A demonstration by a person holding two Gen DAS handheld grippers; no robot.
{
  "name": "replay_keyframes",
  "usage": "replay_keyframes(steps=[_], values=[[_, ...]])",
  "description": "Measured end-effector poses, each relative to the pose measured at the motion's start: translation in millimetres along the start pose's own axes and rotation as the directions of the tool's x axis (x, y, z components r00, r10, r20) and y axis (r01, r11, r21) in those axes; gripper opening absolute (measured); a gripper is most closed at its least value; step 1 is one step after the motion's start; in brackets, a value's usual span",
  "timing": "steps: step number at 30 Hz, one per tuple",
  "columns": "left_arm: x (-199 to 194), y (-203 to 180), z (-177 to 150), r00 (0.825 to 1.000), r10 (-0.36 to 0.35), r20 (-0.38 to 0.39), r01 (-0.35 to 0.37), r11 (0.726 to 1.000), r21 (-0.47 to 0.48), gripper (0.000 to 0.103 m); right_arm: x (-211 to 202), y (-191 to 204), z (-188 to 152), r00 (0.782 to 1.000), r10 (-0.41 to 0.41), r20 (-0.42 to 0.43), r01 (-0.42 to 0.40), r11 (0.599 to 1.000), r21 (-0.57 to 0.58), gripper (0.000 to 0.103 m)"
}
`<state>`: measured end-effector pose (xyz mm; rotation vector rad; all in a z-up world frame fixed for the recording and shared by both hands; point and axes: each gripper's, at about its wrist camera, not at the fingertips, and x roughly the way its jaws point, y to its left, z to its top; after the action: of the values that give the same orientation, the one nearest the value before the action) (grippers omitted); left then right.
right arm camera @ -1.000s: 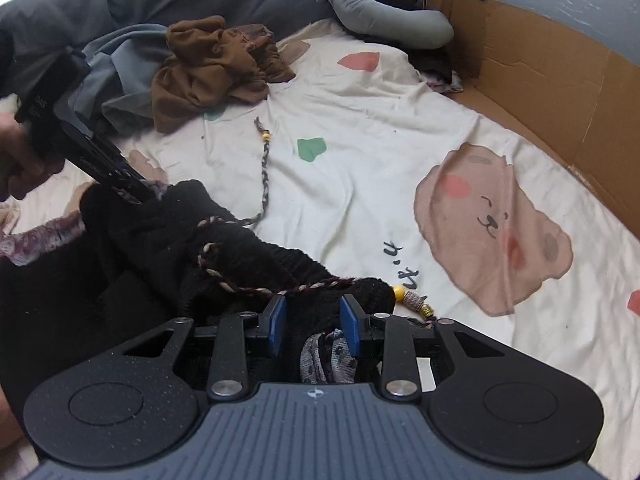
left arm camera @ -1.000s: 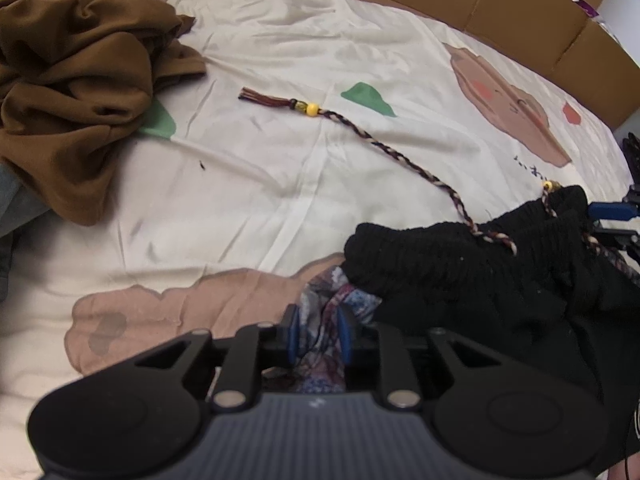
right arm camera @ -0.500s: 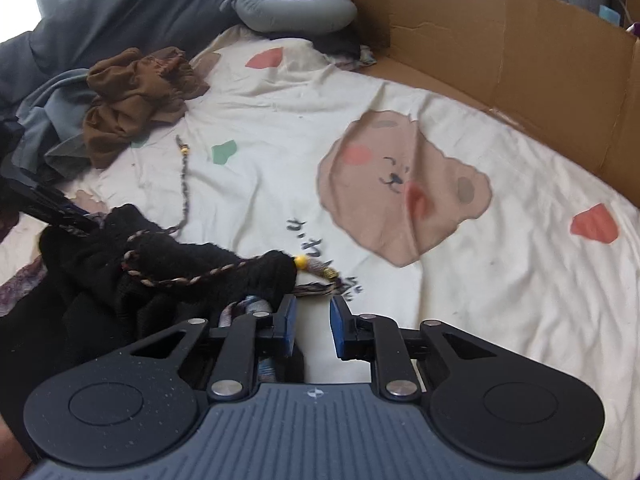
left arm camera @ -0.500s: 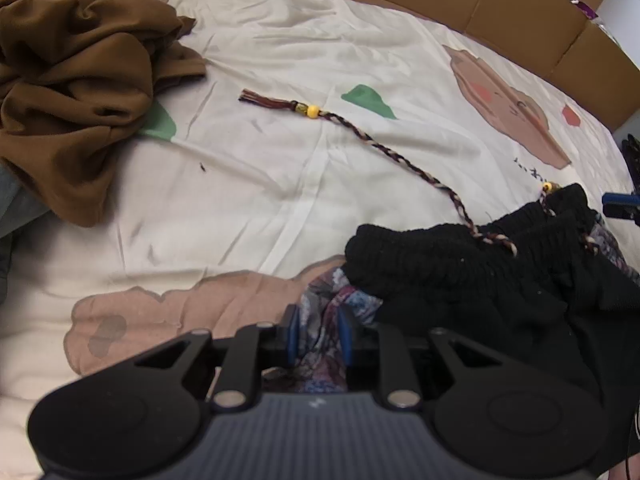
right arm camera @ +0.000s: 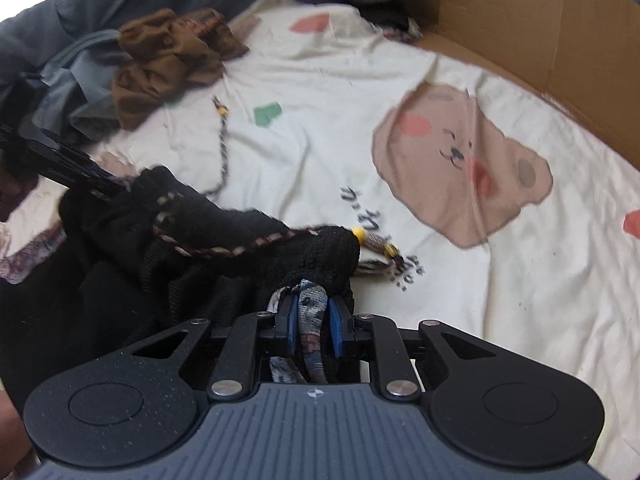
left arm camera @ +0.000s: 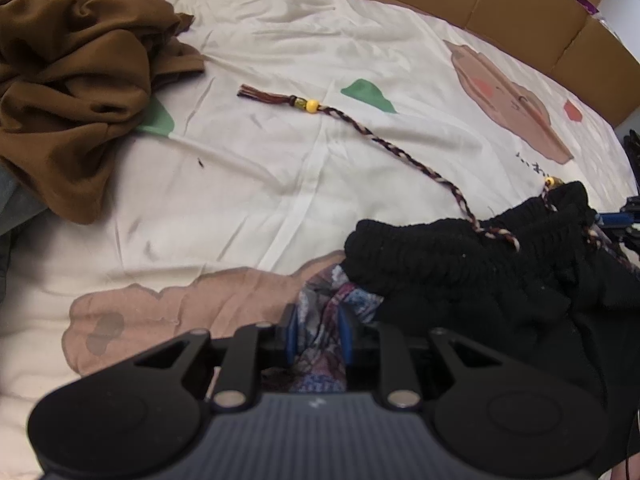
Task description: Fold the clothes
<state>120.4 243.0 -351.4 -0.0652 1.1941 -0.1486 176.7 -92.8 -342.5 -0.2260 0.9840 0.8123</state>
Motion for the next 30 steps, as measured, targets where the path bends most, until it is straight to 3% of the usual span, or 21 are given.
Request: replay_keyframes(steps=[3, 5, 10, 14, 19, 27, 30], values=[[-1, 0, 0, 1.000, 0.000, 0.000, 0.000, 1.000, 0.000, 0.023, 8, -5, -1, 0.999, -0.006, -0.037, 0.006, 1.000, 0.004, 0.020], [-2, -1, 1, 1.000, 0.003, 0.005, -0.003, 1.000, 0.001, 0.023, 7, -5, -2, 0.998, -0.028, -0.049, 0.028, 1.000, -0.010, 0.004], [-9, -3, 6, 1.000, 0.003, 0.026, -0.004, 1.000, 0.002, 0.023, -9, 1, -1, 0.992, -0.112, -0.050, 0.108, 0.990, -0.091, 0.003], [-24, -3, 20, 0.996, -0.004, 0.087, 0.006, 1.000, -0.016, 0.023, -18, 9, 0, 0.976, -0.210, -0.049, 0.198, 0.962, -0.187, 0.002], [-25, -14, 47, 0.990, -0.050, 0.134, 0.055, 0.998, -0.029, 0.024, -15, 7, 1, 0.961, -0.267, -0.076, 0.248, 0.948, -0.199, 0.002], [19, -44, 83, 0.988, -0.089, 0.128, 0.090, 0.996, -0.003, 0.048, 0, -5, -5, 0.968, -0.216, -0.126, 0.206, 0.974, -0.092, 0.003], [36, -51, 93, 0.990, -0.079, 0.114, 0.081, 0.997, -0.009, 0.049, 2, -5, -8, 0.969, -0.211, -0.130, 0.201, 0.976, -0.083, 0.003]])
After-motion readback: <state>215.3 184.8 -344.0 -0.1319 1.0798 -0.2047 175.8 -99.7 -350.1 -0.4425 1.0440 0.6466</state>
